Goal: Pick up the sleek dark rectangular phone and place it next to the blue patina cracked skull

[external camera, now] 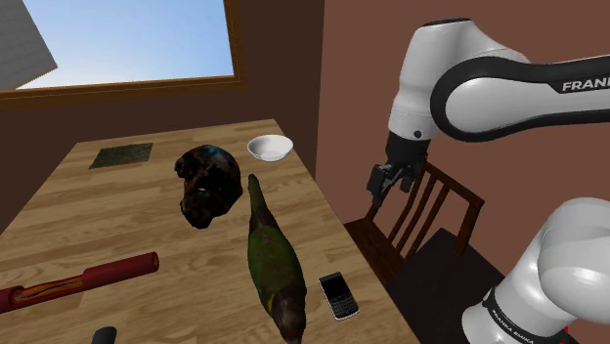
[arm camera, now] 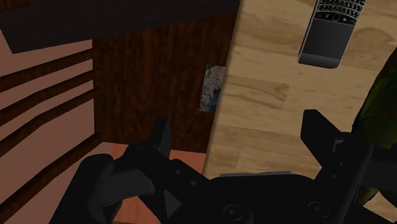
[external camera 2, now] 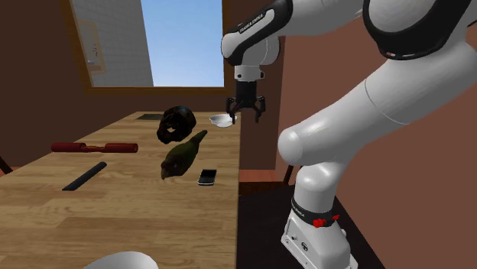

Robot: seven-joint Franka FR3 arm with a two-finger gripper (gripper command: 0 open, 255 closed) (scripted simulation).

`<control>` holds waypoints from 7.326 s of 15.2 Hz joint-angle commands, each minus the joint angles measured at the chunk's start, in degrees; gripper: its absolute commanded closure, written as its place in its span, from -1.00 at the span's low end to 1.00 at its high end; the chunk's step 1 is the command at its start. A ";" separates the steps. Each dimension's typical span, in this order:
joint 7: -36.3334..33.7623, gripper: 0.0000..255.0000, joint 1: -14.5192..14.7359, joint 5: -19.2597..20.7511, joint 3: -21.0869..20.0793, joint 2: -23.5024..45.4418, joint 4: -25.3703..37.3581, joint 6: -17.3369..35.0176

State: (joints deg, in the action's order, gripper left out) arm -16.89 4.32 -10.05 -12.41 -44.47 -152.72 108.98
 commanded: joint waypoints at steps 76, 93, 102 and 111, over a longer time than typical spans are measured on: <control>-20.20 1.00 6.29 -9.43 -14.98 12.97 7.28 7.87; -22.92 1.00 4.05 -5.89 -14.78 18.00 21.94 -1.49; -32.02 1.00 1.07 4.91 -21.37 41.64 42.94 -0.06; -40.85 1.00 8.58 20.00 -21.77 67.87 73.15 -7.97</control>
State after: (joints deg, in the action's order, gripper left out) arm -57.00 11.60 8.17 -34.44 20.16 -83.86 102.47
